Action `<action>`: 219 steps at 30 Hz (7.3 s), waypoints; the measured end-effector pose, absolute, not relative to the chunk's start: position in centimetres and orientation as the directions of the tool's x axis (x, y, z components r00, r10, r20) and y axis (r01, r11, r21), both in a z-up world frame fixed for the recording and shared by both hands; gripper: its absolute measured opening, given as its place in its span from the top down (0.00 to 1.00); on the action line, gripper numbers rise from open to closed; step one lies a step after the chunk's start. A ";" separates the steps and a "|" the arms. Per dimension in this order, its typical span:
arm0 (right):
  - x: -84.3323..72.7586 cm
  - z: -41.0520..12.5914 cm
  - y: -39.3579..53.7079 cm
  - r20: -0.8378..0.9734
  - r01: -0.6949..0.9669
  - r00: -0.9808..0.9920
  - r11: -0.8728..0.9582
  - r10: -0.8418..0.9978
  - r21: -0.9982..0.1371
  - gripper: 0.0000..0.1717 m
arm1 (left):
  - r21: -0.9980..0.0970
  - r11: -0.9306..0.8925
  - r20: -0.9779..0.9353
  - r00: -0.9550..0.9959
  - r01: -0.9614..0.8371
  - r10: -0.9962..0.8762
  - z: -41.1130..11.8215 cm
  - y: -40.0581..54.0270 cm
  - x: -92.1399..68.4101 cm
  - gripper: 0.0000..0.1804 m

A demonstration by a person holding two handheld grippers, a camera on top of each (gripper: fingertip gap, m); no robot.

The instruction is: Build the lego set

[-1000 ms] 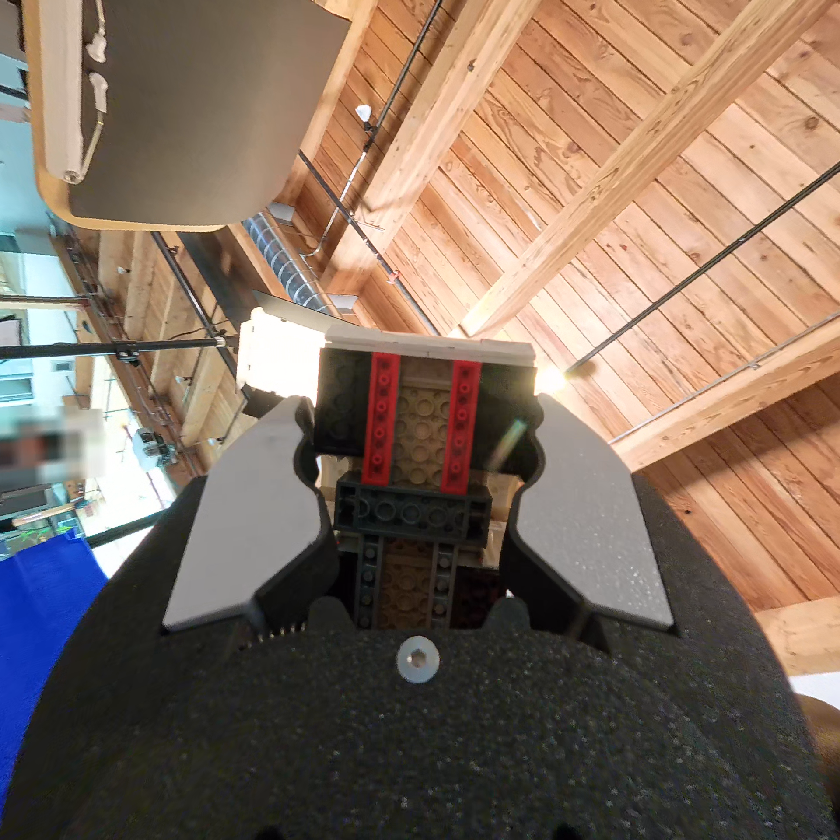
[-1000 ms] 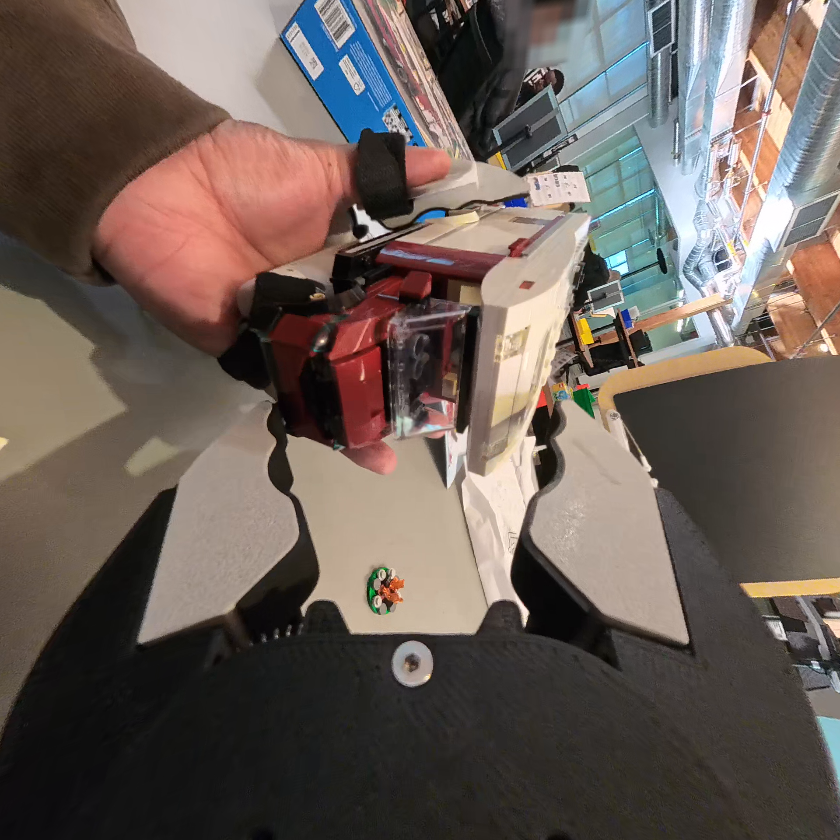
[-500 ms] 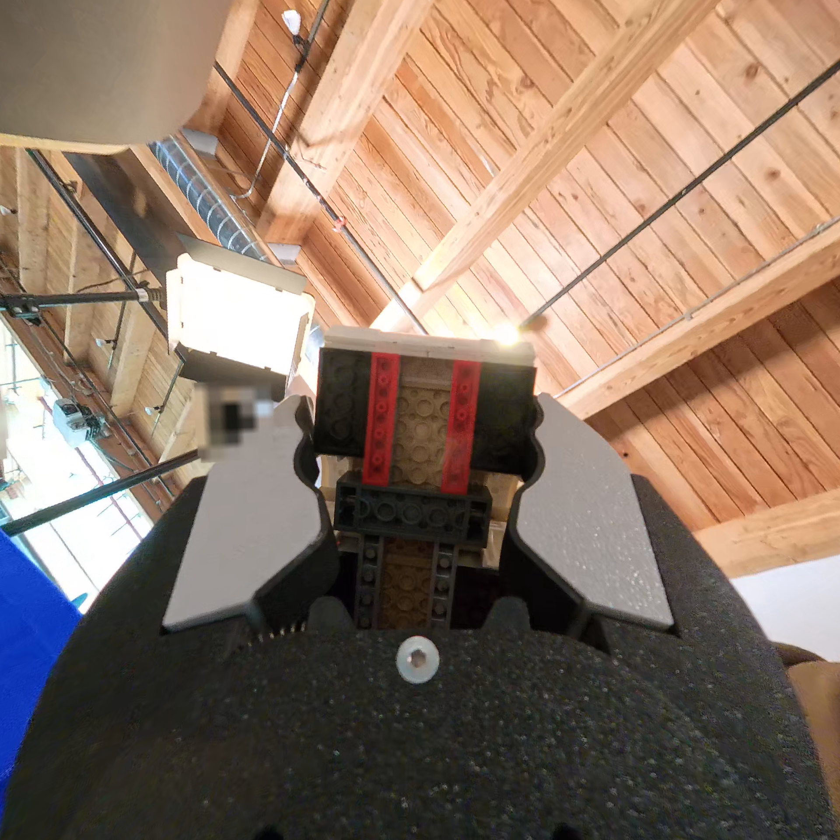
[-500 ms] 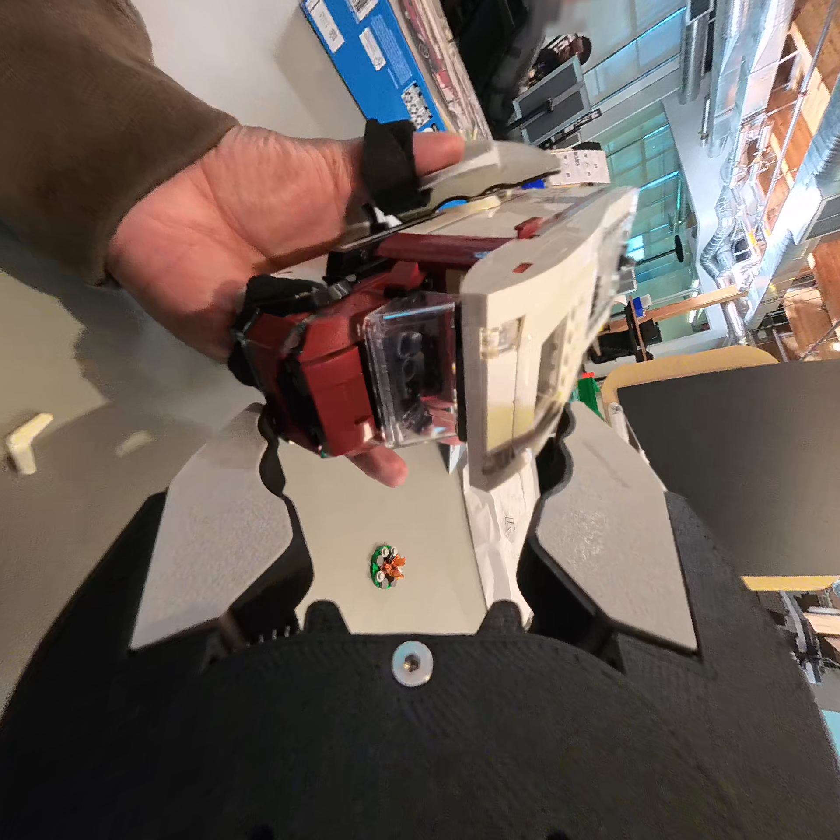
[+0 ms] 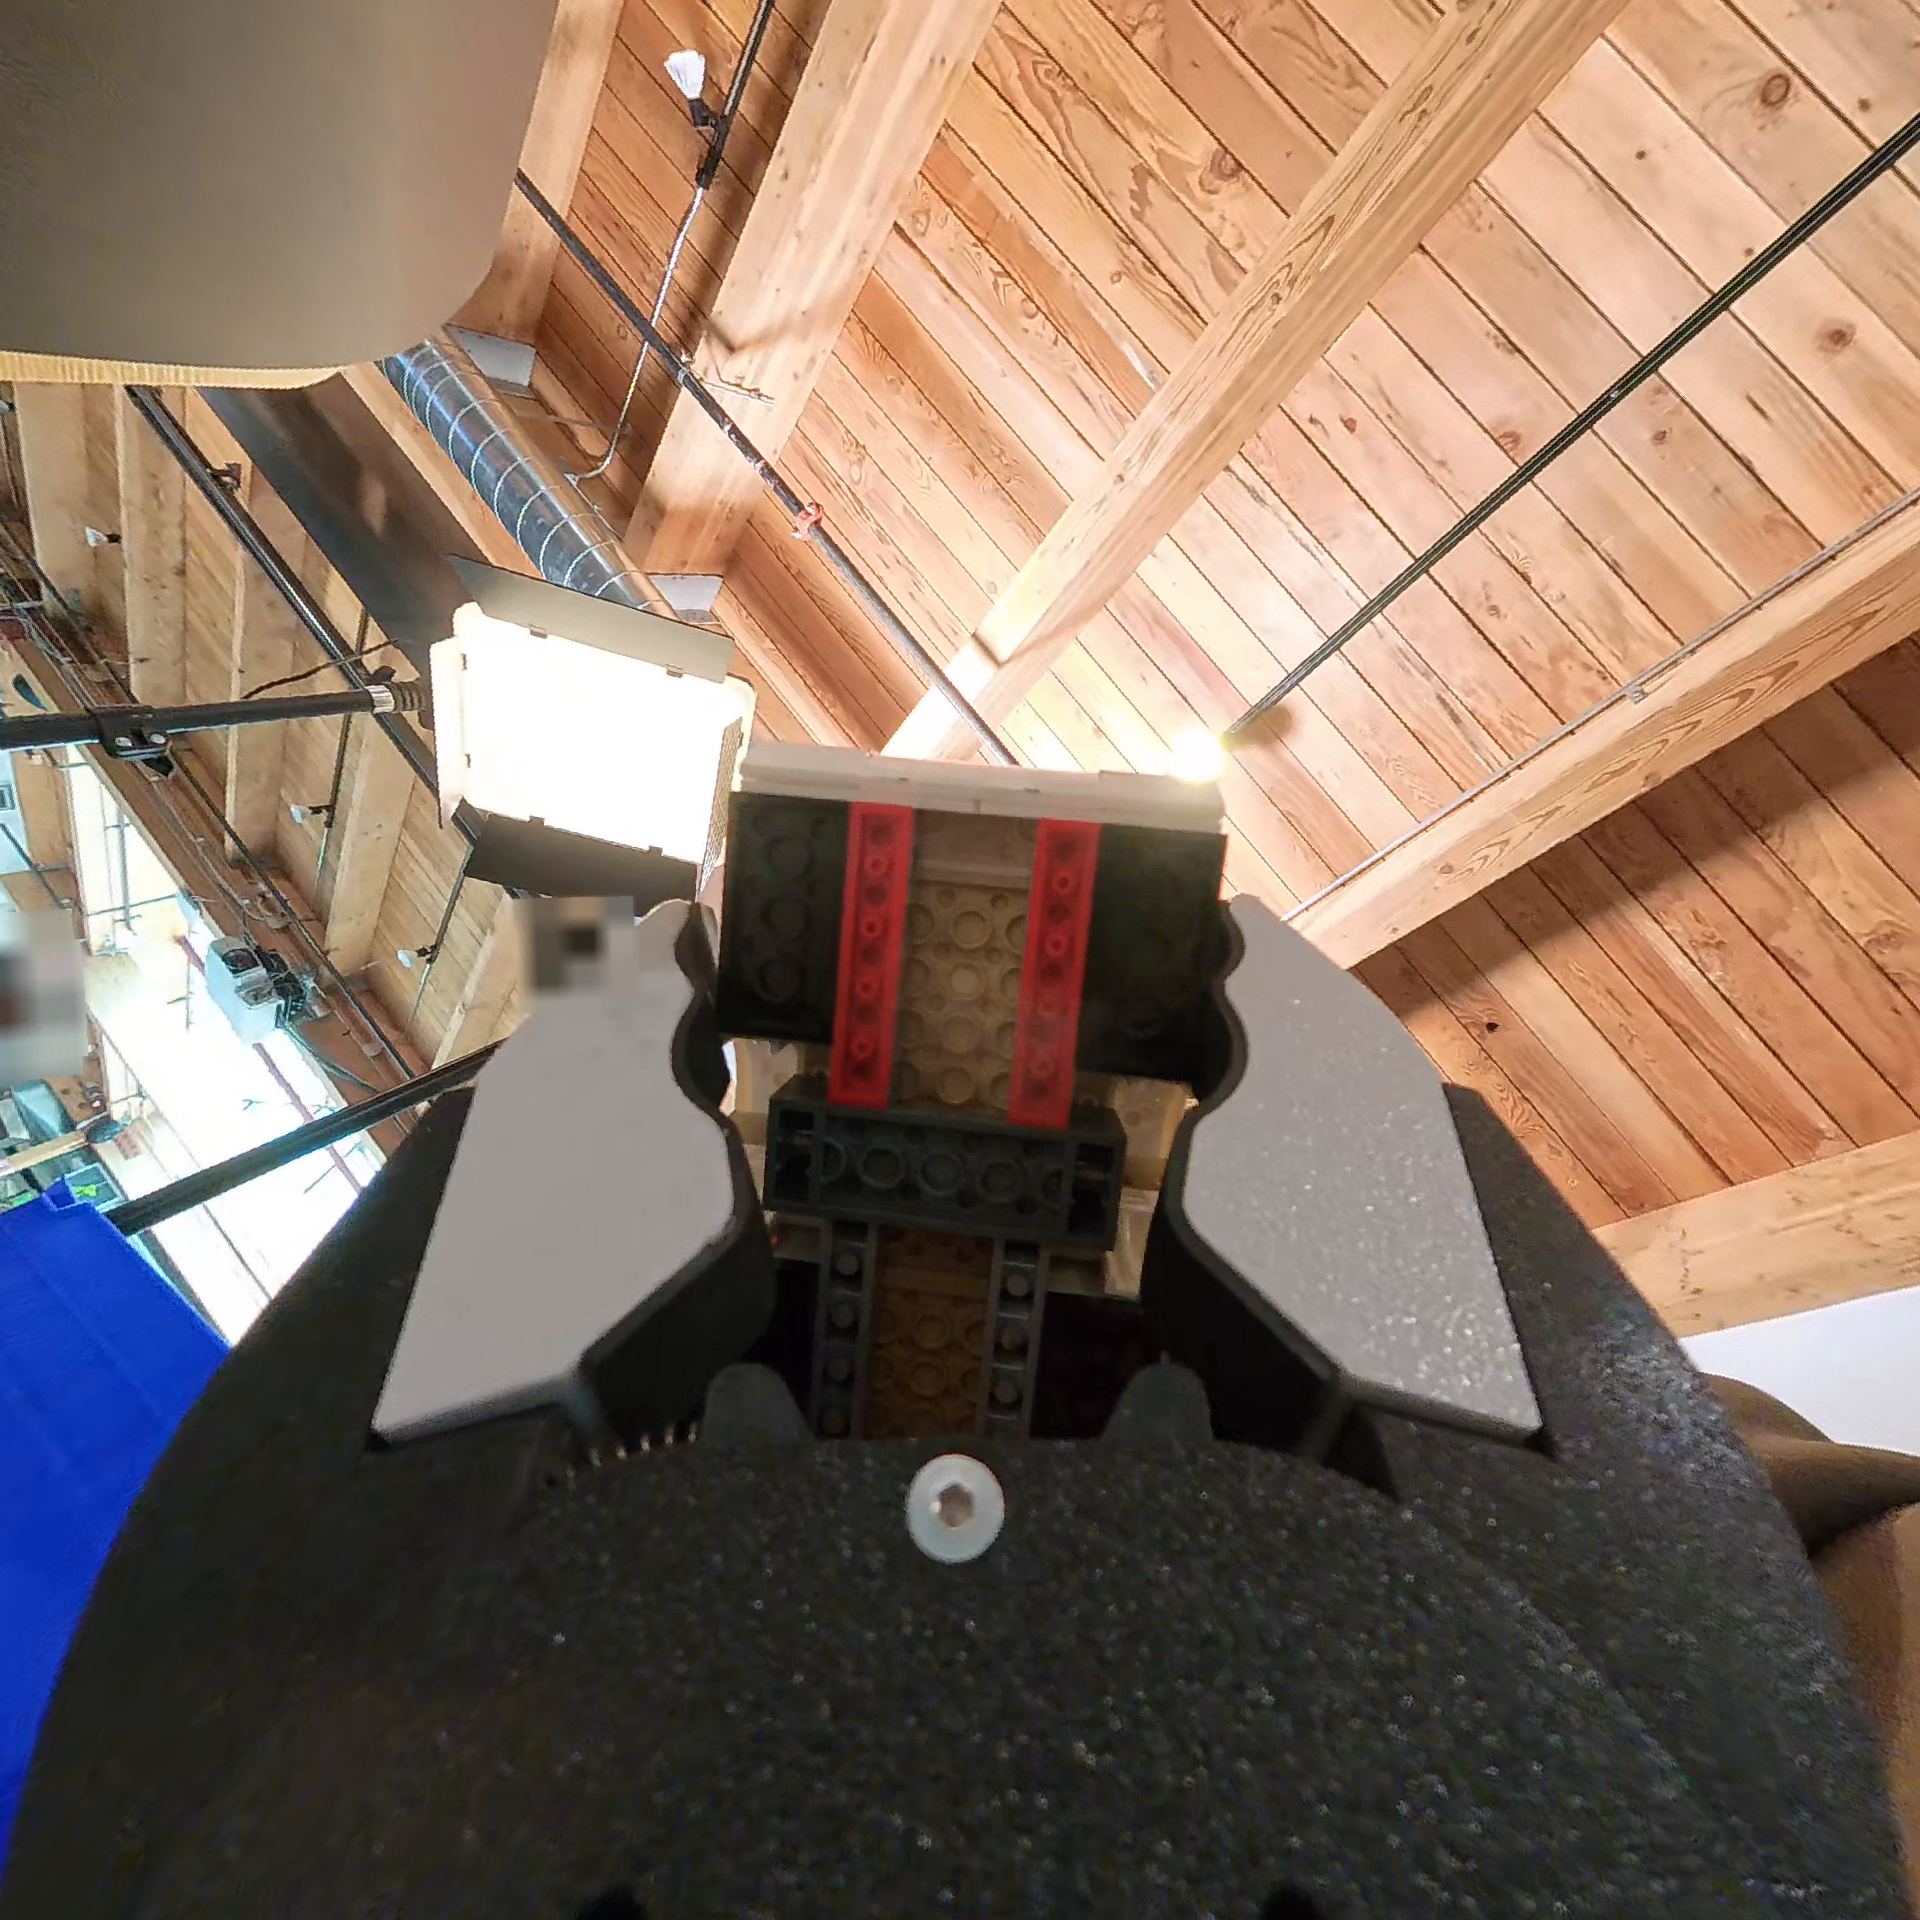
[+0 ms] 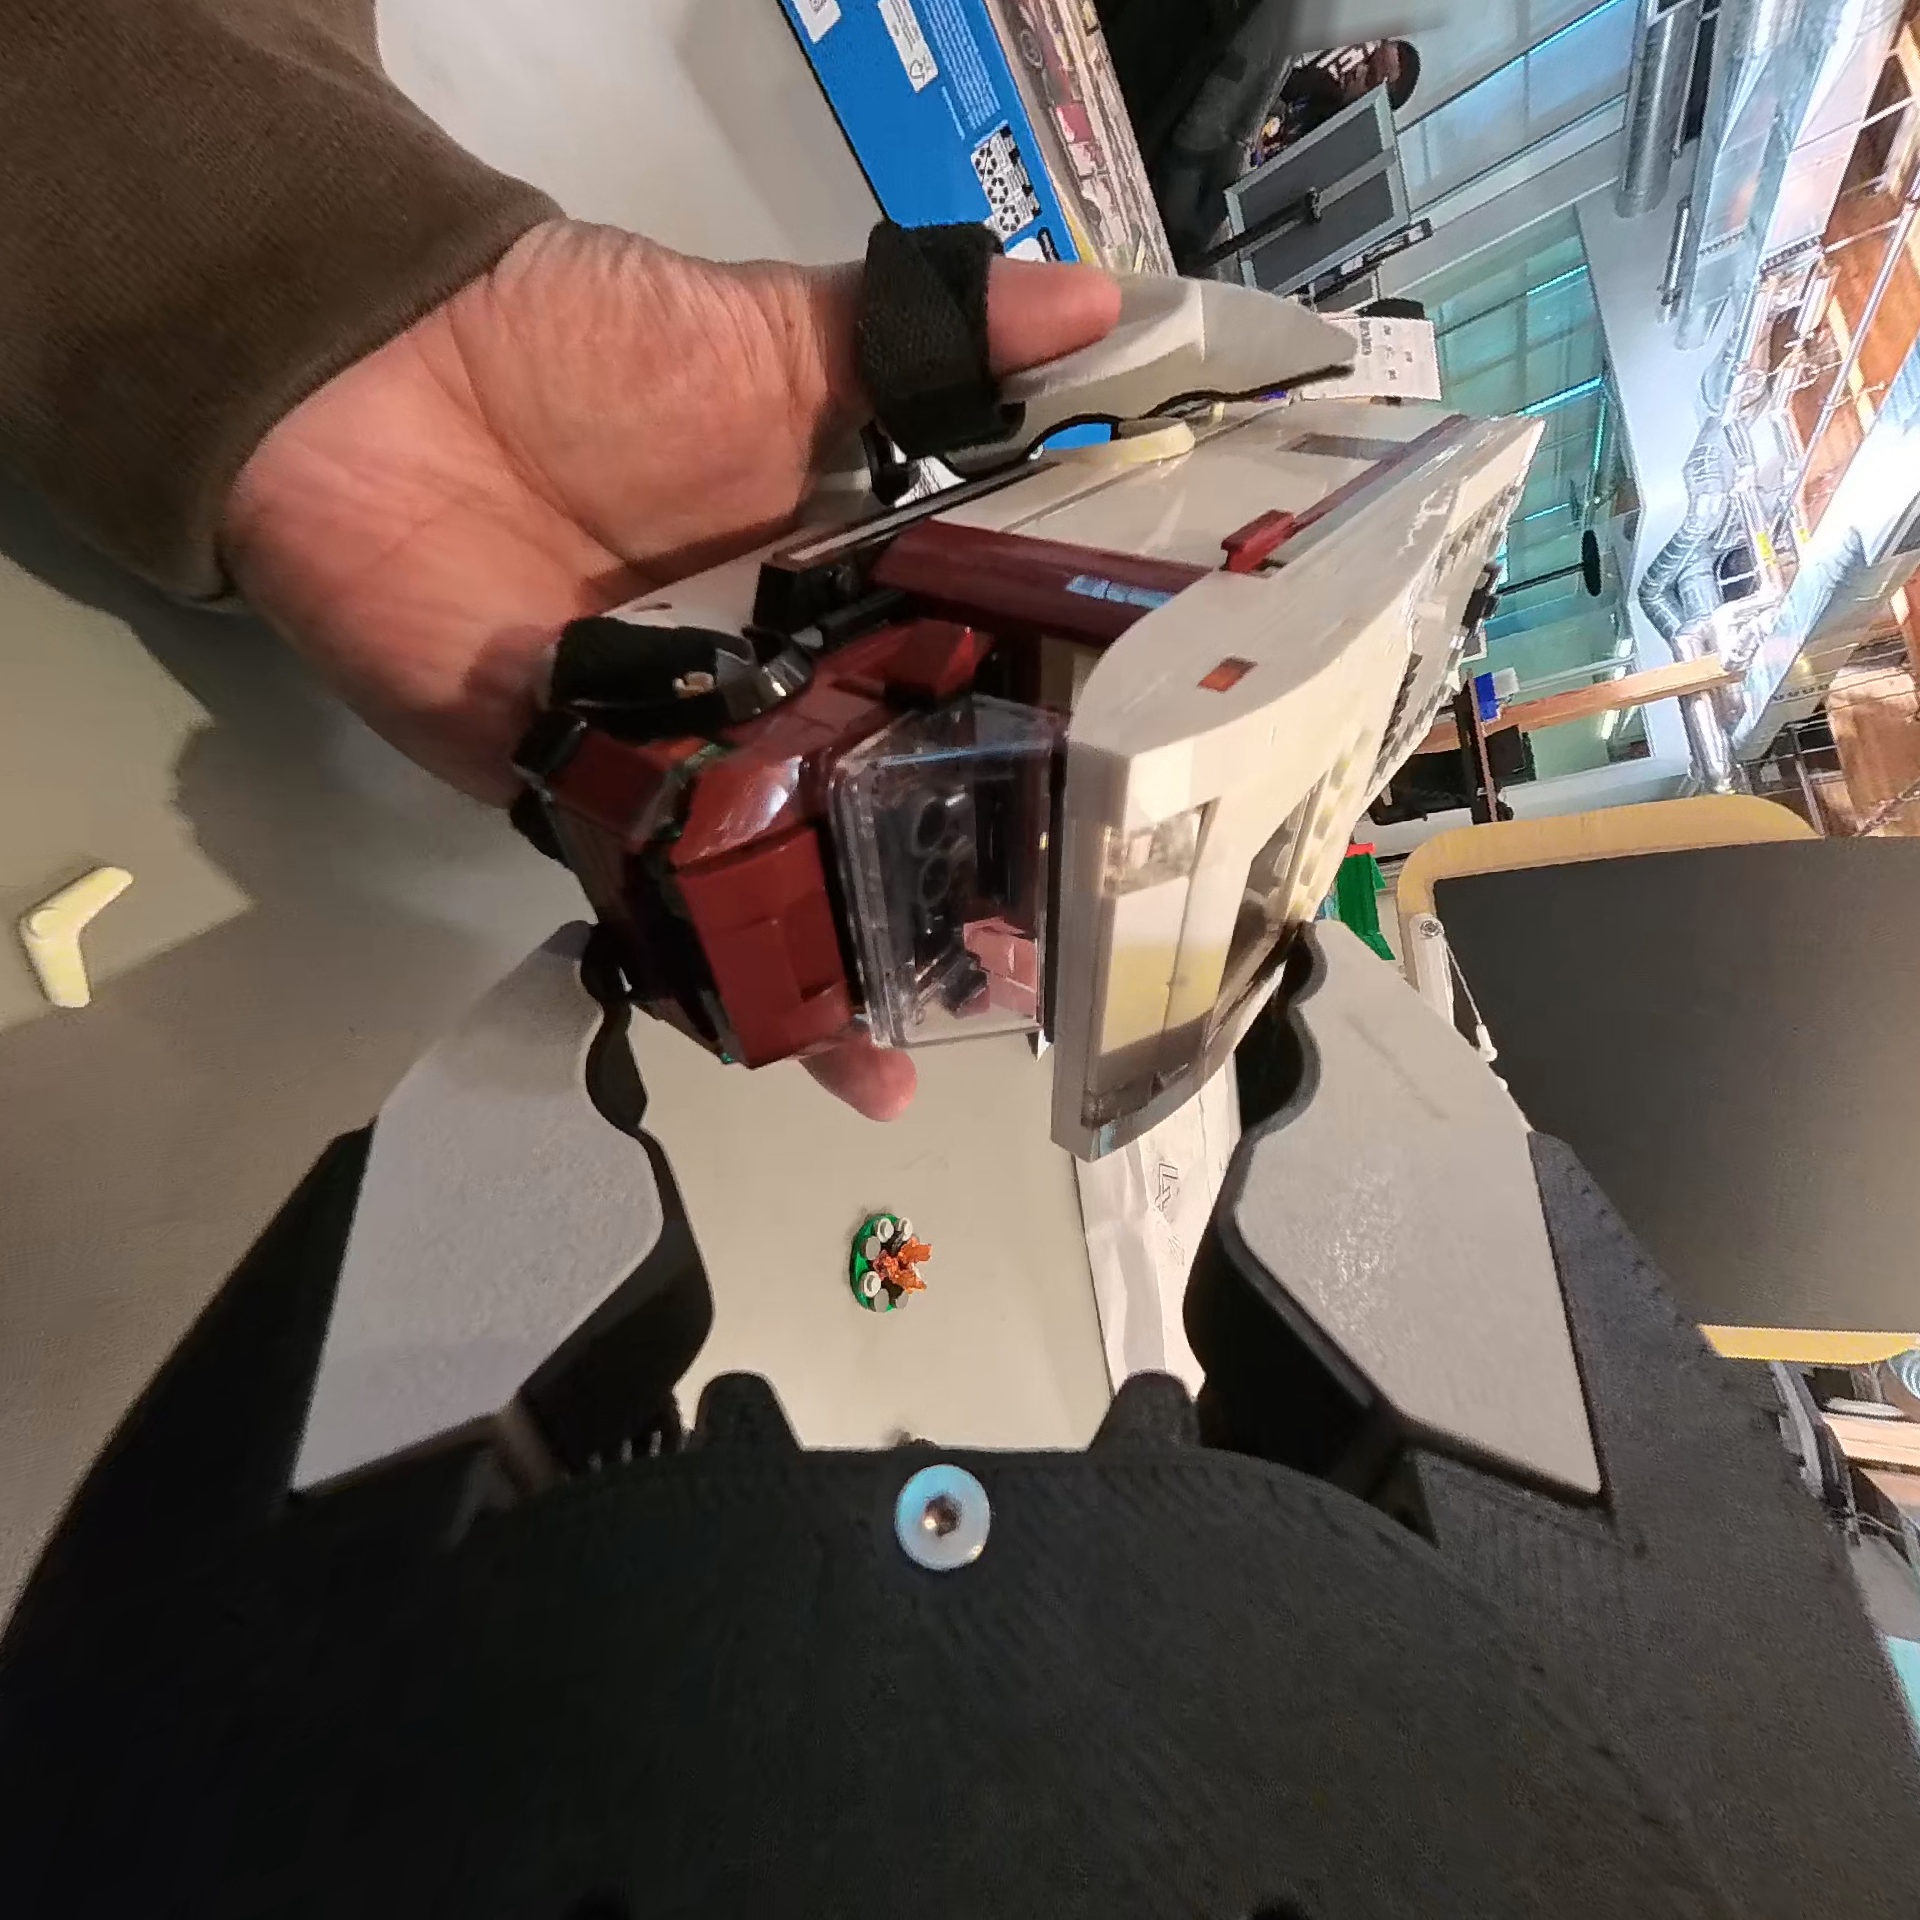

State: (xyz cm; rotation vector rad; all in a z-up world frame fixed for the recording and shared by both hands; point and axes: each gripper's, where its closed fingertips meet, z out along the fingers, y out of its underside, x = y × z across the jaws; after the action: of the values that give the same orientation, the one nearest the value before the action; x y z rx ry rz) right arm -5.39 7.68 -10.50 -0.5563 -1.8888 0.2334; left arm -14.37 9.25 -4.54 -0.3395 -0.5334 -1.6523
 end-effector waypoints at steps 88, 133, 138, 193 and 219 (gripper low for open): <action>-3.3 -15.9 10.2 0.562 0.375 -0.384 0.680 0.732 -0.630 0.36 | 0.056 -0.099 0.773 -0.106 0.994 -0.626 -8.2 9.2 -21.2 0.50; -6.9 -13.0 9.1 0.774 0.246 -0.075 0.764 0.629 -0.597 0.69 | -0.017 0.129 0.826 0.087 0.991 -0.556 -7.4 11.2 -19.2 0.50; -7.1 -12.6 8.9 0.783 0.213 -0.040 0.771 0.621 -0.600 0.70 | 0.104 0.132 0.826 -0.012 0.986 -0.563 -8.3 11.3 -20.1 0.51; -6.5 -13.7 7.8 0.108 0.251 -0.054 0.118 0.993 -0.961 0.66 | -0.233 -0.205 0.918 0.146 0.951 -0.370 -8.7 12.0 -13.8 0.25; -6.1 -11.6 5.1 0.334 0.142 -0.057 0.339 0.941 -0.930 0.68 | -0.090 -0.336 0.851 -0.103 0.937 -0.514 -8.4 11.2 -12.2 0.24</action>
State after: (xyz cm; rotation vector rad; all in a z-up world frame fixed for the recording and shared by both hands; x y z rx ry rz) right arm -6.09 5.06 -11.59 -1.0373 -1.4849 0.8972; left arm -12.15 11.23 -8.42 -1.0152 -0.5991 -1.6773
